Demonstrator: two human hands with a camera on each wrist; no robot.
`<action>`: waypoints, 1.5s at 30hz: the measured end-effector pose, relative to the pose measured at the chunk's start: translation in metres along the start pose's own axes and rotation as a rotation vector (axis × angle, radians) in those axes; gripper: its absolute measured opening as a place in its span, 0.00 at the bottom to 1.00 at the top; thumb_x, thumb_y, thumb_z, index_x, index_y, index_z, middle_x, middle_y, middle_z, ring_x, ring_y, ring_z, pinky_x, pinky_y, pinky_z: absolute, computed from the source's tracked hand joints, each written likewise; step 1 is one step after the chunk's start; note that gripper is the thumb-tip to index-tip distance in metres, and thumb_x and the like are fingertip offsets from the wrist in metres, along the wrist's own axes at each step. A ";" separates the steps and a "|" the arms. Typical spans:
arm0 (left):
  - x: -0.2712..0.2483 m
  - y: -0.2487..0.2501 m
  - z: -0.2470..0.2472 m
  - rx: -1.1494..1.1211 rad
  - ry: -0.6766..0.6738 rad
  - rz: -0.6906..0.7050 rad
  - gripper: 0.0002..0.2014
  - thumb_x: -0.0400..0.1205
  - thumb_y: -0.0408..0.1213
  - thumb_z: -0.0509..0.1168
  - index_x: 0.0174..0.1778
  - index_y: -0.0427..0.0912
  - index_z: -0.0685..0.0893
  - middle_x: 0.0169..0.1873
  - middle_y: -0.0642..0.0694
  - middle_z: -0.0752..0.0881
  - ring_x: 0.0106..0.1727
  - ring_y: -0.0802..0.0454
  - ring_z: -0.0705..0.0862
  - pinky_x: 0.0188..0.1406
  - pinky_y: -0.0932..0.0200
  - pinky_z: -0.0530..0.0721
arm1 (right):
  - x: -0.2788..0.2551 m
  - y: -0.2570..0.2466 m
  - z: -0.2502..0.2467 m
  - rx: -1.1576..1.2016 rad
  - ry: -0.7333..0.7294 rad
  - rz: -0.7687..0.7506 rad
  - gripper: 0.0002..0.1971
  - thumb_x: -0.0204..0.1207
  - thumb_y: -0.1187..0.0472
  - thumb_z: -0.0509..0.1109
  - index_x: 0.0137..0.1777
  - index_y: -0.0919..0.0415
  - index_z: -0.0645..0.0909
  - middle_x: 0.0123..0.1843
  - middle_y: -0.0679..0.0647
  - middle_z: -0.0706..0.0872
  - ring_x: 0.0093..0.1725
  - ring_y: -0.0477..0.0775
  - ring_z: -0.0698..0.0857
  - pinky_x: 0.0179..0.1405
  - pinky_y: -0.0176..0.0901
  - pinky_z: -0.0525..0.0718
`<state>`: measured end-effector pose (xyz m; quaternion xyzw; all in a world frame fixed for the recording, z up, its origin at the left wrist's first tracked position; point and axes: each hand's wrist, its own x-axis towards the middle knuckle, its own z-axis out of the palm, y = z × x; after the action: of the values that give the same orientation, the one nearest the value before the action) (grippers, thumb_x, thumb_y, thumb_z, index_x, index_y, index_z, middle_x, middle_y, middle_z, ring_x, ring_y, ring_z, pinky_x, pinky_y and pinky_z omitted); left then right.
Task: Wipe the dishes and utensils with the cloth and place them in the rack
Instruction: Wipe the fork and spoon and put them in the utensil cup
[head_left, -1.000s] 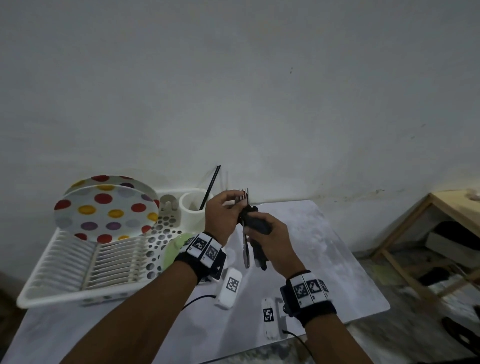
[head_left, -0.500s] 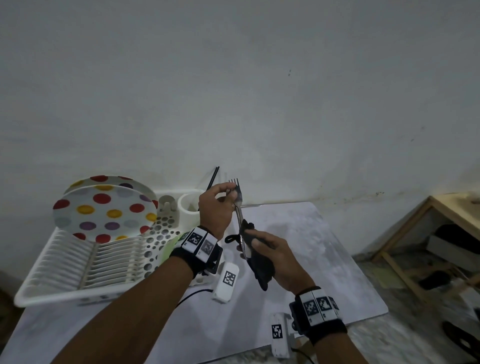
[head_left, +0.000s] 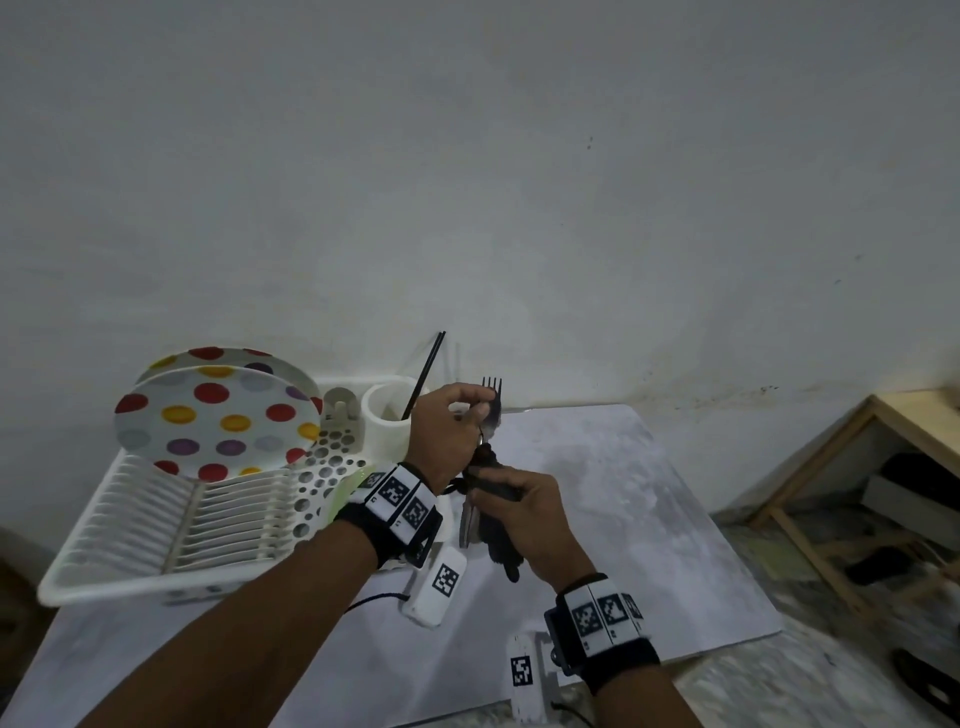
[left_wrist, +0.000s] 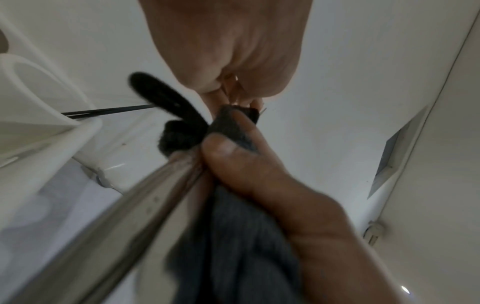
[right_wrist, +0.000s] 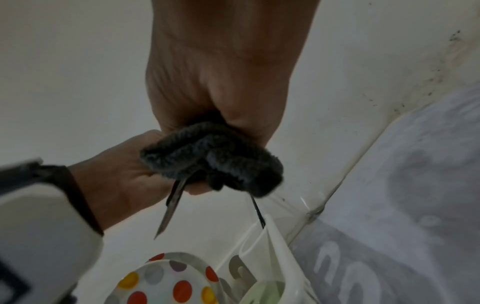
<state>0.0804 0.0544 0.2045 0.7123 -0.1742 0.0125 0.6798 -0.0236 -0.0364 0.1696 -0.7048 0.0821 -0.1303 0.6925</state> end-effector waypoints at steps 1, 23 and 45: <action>-0.002 -0.003 0.000 0.002 -0.021 -0.015 0.10 0.79 0.25 0.68 0.43 0.44 0.89 0.42 0.46 0.91 0.45 0.46 0.90 0.51 0.44 0.90 | 0.000 -0.001 0.002 0.017 0.016 0.009 0.13 0.73 0.75 0.74 0.53 0.61 0.91 0.42 0.68 0.91 0.33 0.61 0.88 0.37 0.57 0.89; -0.061 -0.026 -0.024 -0.129 -0.172 -0.216 0.03 0.79 0.30 0.71 0.43 0.35 0.83 0.30 0.43 0.88 0.29 0.56 0.84 0.33 0.61 0.82 | 0.025 -0.023 0.010 0.106 0.254 0.036 0.11 0.72 0.74 0.75 0.51 0.61 0.90 0.39 0.55 0.93 0.37 0.58 0.88 0.44 0.55 0.90; -0.061 -0.007 -0.037 -0.089 -0.541 -0.361 0.02 0.80 0.21 0.66 0.46 0.30 0.82 0.32 0.35 0.87 0.29 0.42 0.88 0.29 0.55 0.86 | 0.041 -0.009 0.004 0.052 0.490 0.021 0.13 0.70 0.72 0.77 0.43 0.50 0.92 0.45 0.61 0.92 0.41 0.58 0.88 0.52 0.69 0.87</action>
<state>0.0329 0.1047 0.1845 0.6788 -0.2196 -0.3055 0.6306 0.0158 -0.0444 0.1816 -0.6333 0.2517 -0.2920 0.6710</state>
